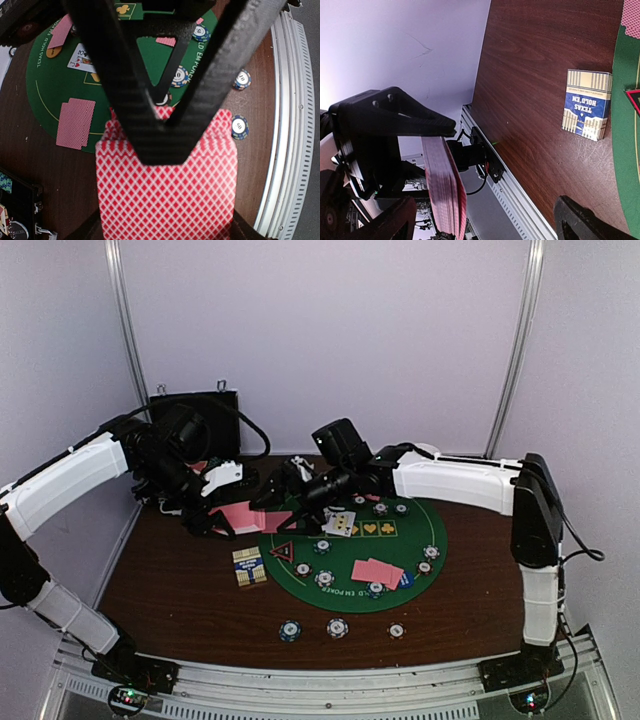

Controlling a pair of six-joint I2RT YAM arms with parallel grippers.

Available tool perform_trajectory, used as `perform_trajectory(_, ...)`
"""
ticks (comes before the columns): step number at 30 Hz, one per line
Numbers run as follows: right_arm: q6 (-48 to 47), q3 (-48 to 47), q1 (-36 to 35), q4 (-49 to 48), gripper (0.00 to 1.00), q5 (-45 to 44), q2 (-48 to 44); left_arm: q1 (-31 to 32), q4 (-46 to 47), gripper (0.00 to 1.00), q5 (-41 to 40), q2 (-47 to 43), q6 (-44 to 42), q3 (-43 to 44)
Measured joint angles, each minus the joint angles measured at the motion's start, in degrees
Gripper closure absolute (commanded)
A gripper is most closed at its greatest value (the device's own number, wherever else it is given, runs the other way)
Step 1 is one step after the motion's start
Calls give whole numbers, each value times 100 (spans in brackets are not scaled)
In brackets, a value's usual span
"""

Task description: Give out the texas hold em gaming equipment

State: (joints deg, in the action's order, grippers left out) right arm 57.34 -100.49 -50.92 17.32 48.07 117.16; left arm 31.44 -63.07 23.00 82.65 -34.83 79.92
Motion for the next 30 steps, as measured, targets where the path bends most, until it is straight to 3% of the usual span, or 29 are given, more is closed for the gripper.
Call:
perform_trajectory(10,492,-457,-214,-619,3,229,544,0,0,100,20,0,0,0)
perform_trajectory(19,833,-651,-297,-892,14,356,951,0,-2,100,24,0,0,0)
perform_trajectory(30,850,-402,-151,-1084,29,457,815,0,13,100,11,7,0,0)
